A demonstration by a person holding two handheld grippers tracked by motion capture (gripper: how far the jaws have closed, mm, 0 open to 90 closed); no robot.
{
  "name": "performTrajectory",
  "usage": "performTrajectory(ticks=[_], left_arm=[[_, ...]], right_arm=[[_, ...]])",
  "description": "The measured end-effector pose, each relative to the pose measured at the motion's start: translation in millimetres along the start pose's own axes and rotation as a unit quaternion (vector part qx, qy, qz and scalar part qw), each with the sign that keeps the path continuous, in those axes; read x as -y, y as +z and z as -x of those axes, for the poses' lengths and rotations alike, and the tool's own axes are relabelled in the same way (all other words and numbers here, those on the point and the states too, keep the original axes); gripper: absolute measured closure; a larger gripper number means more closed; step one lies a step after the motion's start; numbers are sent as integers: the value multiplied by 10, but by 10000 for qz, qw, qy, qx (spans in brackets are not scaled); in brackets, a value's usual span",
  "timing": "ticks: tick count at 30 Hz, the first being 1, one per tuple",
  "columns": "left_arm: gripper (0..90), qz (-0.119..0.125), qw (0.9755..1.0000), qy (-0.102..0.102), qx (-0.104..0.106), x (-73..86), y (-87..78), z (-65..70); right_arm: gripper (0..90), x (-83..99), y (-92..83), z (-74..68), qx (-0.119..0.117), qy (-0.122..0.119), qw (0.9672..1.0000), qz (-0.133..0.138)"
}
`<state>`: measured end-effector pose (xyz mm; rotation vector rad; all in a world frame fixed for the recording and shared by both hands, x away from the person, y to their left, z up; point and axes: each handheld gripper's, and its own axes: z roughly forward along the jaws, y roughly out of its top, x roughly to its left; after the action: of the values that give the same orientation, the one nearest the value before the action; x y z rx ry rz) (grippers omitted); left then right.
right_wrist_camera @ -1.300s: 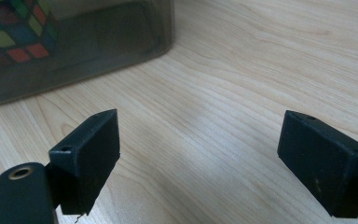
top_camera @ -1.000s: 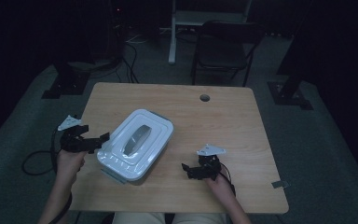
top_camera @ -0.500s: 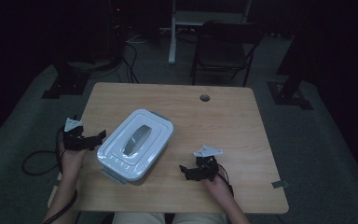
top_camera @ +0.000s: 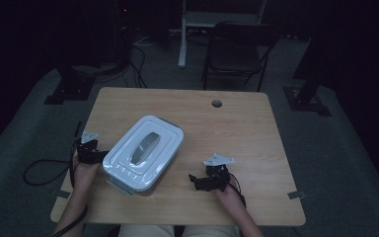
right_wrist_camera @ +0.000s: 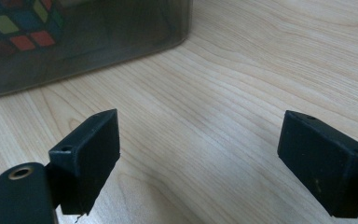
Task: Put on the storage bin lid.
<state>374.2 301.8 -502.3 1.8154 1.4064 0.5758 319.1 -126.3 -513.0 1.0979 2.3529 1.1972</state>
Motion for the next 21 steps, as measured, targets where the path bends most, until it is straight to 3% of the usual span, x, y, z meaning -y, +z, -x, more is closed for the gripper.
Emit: performTrajectory(ticks=[8,21], left_arm=[[5,-32,9999,18,148,53,-1,139],[5,-71,9973,435,595,83,-64,614]], right_arm=[[129,-31,11,-18,-4,-25,10000,13],[129,-1,-38,72,140,103,9998,78]])
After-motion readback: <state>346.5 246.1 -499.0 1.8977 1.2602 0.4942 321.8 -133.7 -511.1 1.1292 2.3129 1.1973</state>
